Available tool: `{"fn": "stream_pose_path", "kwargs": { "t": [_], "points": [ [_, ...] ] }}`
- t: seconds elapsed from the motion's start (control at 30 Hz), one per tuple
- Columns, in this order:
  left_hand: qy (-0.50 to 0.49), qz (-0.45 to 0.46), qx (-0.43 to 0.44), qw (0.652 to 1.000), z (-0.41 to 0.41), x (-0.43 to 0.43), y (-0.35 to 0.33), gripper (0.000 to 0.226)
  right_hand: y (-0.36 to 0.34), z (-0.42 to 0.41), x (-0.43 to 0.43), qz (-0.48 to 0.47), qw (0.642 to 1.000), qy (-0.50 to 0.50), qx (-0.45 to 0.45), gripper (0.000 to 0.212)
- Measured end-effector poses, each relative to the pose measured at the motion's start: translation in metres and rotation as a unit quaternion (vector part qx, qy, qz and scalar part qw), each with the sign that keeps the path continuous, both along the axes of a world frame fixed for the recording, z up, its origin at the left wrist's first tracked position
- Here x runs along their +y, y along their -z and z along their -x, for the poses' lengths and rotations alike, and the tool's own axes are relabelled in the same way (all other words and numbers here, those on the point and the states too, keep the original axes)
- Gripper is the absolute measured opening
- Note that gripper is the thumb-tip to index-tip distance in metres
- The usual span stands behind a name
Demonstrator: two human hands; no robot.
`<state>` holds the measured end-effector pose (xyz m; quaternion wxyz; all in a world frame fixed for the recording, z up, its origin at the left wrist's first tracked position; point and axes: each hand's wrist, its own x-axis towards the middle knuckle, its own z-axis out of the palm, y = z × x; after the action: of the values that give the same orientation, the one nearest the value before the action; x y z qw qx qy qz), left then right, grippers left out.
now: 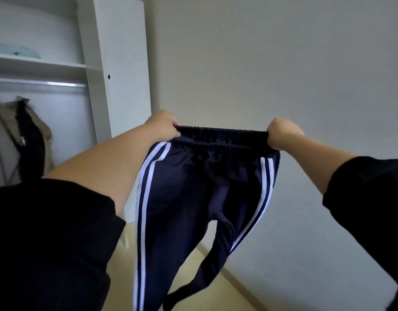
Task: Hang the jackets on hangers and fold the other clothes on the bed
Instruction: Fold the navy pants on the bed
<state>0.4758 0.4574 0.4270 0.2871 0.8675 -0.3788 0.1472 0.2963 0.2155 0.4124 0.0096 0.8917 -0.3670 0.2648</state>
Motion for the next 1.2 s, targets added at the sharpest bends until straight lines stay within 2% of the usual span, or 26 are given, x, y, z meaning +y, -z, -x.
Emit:
{"fn": "stream_pose_path", "kwargs": {
  "t": [0.1,0.17,0.23,0.27,0.37,0.43,0.47,0.53,0.6,0.7,0.77,0.83,0.93,1.0,1.03,1.07,1.13,1.2],
  "points": [
    [-0.005,-0.012,-0.008,1.000,-0.003,-0.007,0.002,0.013,-0.001,0.004,-0.001,-0.056,0.998,-0.001,-0.011,0.013],
    [0.002,-0.018,0.036,0.999,-0.003,-0.009,0.002,0.010,-0.001,0.005,-0.007,-0.167,0.985,-0.035,-0.035,0.025],
    [0.049,-0.024,0.131,0.990,-0.005,-0.003,0.006,0.002,0.001,0.011,-0.010,-0.282,0.950,-0.085,-0.103,0.025],
    [0.084,-0.024,0.190,0.978,-0.007,0.002,0.008,0.007,0.003,0.014,-0.011,-0.324,0.931,-0.110,-0.129,0.023],
    [0.168,-0.002,0.363,0.917,-0.010,0.015,0.019,0.017,0.010,0.021,-0.017,-0.441,0.860,-0.182,-0.183,0.023],
    [0.165,0.047,0.434,0.884,-0.013,0.016,0.027,0.024,0.015,0.025,-0.019,-0.505,0.813,-0.196,-0.212,0.019],
    [0.165,0.074,0.458,0.870,-0.014,0.015,0.030,0.035,0.017,0.025,-0.020,-0.525,0.799,-0.197,-0.217,0.017],
    [0.186,0.084,0.478,0.855,-0.015,0.012,0.035,0.064,0.020,0.028,-0.024,-0.549,0.780,-0.204,-0.221,0.015],
    [0.216,0.056,0.475,0.851,-0.012,0.009,0.041,0.079,0.025,0.033,-0.030,-0.559,0.773,-0.223,-0.200,0.031],
    [0.289,0.009,0.460,0.840,-0.008,0.008,0.048,0.071,0.034,0.048,-0.040,-0.577,0.759,-0.273,-0.129,0.072],
    [0.284,-0.010,0.436,0.854,-0.007,0.003,0.051,0.047,0.038,0.060,-0.045,-0.577,0.746,-0.323,-0.083,0.076],
    [0.230,0.005,0.418,0.879,-0.005,-0.004,0.053,0.032,0.041,0.062,-0.043,-0.563,0.762,-0.315,-0.064,0.056],
    [0.126,0.069,0.380,0.914,0.005,-0.022,0.055,0.035,0.043,0.049,-0.033,-0.503,0.820,-0.221,-0.159,0.031],
    [0.080,0.116,0.322,0.936,0.019,-0.035,0.050,0.030,0.038,0.039,-0.021,-0.397,0.879,-0.158,-0.212,0.019],
    [0.073,0.136,0.289,0.945,0.027,-0.042,0.045,0.024,0.033,0.036,-0.014,-0.332,0.909,-0.128,-0.215,0.017],
    [0.070,0.154,0.260,0.951,0.034,-0.049,0.040,0.027,0.029,0.033,-0.008,-0.276,0.929,-0.105,-0.221,0.021],
    [0.071,0.184,0.218,0.956,0.047,-0.061,0.031,0.038,0.021,0.027,0.004,-0.232,0.931,-0.099,-0.265,0.030],
    [0.107,0.208,0.215,0.948,0.063,-0.071,0.022,0.029,0.016,0.021,0.016,-0.238,0.911,-0.117,-0.317,0.025]
  ]
}}
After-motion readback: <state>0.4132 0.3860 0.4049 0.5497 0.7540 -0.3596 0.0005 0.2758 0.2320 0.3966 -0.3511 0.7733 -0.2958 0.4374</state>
